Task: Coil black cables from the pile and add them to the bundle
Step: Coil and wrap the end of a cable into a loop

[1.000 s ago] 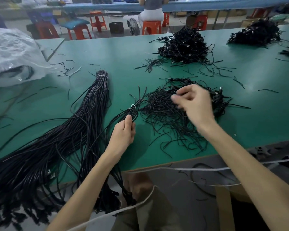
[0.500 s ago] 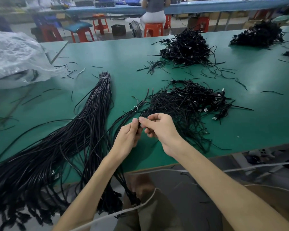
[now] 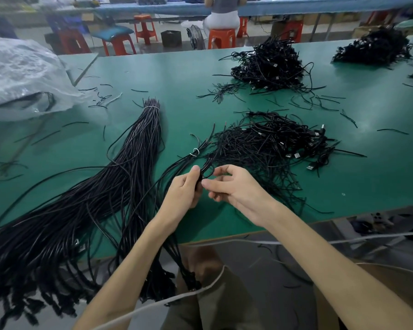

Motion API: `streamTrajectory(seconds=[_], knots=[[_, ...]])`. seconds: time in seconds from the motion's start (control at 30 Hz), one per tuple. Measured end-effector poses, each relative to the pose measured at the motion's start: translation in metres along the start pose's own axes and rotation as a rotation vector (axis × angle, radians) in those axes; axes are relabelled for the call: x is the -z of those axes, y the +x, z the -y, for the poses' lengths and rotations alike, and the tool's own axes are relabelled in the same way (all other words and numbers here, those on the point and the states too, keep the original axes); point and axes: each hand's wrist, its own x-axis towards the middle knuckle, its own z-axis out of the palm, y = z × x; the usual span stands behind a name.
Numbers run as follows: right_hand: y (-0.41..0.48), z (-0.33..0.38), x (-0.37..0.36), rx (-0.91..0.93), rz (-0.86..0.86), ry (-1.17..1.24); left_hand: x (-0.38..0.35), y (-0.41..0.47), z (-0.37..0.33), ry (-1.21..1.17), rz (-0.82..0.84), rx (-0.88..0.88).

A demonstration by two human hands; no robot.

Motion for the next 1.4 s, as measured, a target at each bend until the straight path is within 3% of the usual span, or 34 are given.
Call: streamTrajectory(seconds=[0.33, 0.5, 0.67, 0.8, 1.13, 1.4], knots=[[0.008, 0.011, 0.013, -0.023, 0.332, -0.127, 0.005, -0.001, 0.002, -0.116, 0.080, 0.032], [0.011, 0.005, 0.018, -0.043, 0.264, -0.157, 0.003, 0.001, 0.004, -0.117, 0.093, 0.075], [0.012, 0.002, 0.014, 0.197, 0.101, -0.462, 0.003, -0.001, -0.001, -0.092, 0.095, 0.061], [0.009, 0.008, 0.010, 0.256, 0.060, -0.630, 0.004, -0.001, -0.001, -0.092, 0.076, 0.063], [0.006, 0.010, 0.011, 0.311, 0.060, -0.718, 0.005, 0.002, -0.001, -0.107, 0.054, 0.105], [0.004, -0.003, 0.005, 0.295, 0.174, -0.707, 0.007, 0.000, -0.003, -0.132, 0.014, 0.112]])
